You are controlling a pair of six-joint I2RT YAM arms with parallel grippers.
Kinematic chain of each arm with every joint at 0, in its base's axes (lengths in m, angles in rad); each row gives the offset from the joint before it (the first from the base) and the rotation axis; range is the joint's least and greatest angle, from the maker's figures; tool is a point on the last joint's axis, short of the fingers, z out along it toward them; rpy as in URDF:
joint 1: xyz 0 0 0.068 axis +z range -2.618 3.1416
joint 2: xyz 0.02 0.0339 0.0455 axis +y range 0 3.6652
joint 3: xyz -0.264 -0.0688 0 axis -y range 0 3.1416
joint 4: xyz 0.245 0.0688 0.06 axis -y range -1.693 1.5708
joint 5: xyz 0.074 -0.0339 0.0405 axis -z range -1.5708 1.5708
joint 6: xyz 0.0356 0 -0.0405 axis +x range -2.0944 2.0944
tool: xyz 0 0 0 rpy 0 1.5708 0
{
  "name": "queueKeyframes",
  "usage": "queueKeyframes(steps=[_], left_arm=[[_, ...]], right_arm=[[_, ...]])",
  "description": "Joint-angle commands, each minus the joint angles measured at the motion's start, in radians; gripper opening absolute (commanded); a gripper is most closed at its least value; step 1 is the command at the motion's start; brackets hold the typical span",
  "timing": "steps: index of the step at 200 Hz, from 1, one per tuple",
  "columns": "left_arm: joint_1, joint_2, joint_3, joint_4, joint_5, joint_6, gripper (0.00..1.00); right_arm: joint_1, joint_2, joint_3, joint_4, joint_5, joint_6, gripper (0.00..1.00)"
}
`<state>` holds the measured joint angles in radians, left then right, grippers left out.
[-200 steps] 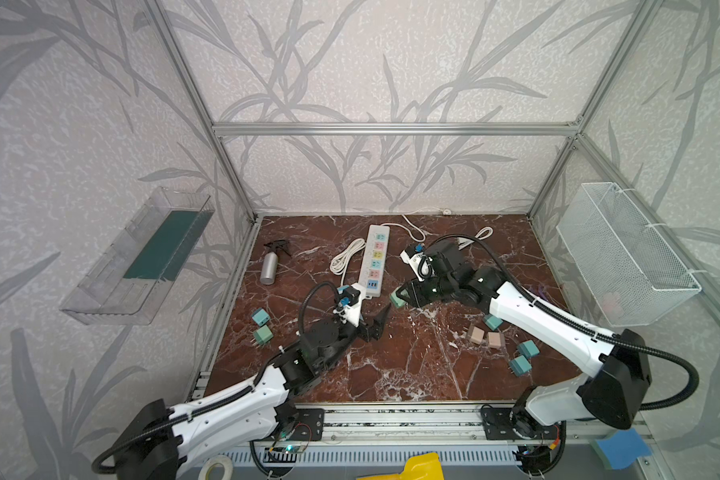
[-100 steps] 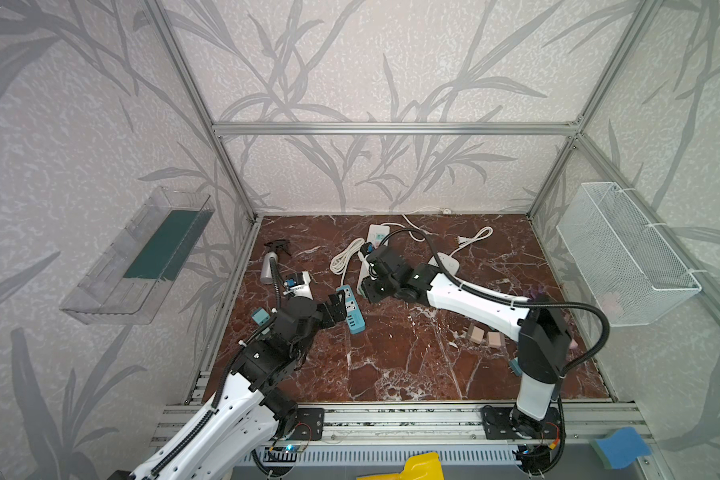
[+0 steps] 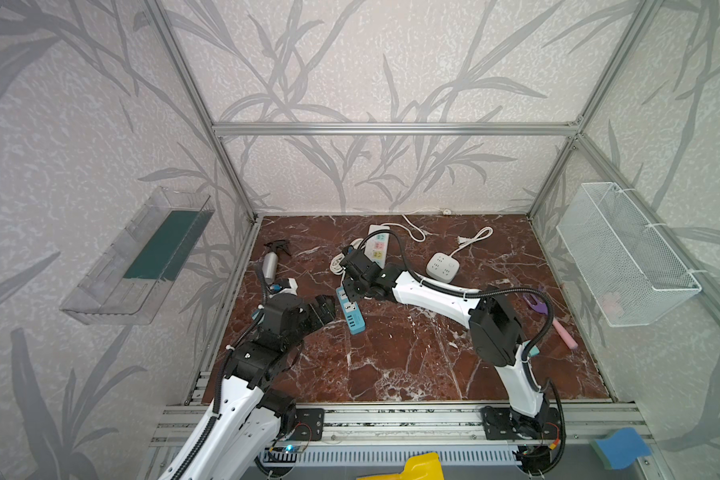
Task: Insert the plug
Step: 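Take the adapter in the right gripper over the blue strip while the left gripper opens, then lower the green adapter with the right gripper onto the blue strip's socket nearest its cord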
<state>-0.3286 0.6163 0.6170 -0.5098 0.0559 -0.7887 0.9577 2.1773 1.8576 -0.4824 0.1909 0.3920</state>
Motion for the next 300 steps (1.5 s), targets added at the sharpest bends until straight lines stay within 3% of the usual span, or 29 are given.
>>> queueKeyframes(steps=[1, 105, 157, 218, 300], left_arm=[[0.01, -0.036, -0.021, -0.022, 0.029, -0.006, 0.98], [0.025, -0.046, -0.032, -0.027, 0.025, -0.018, 0.98], [0.025, -0.044, -0.032, -0.027, 0.028, -0.017, 0.98], [0.026, -0.029, -0.033, -0.027, 0.005, -0.019, 0.97], [0.033, -0.008, -0.026, -0.027, 0.007, -0.015, 0.97]], right_arm=[[0.008, 0.05, 0.089, -0.064, 0.014, -0.023, 0.0], [0.009, 0.17, 0.248, -0.205, 0.025, 0.01, 0.0], [0.006, 0.194, 0.252, -0.189, 0.051, 0.009, 0.0], [0.001, 0.143, 0.259, -0.168, -0.036, 0.031, 0.0], [0.008, 0.179, 0.292, -0.192, 0.058, 0.009, 0.0]])
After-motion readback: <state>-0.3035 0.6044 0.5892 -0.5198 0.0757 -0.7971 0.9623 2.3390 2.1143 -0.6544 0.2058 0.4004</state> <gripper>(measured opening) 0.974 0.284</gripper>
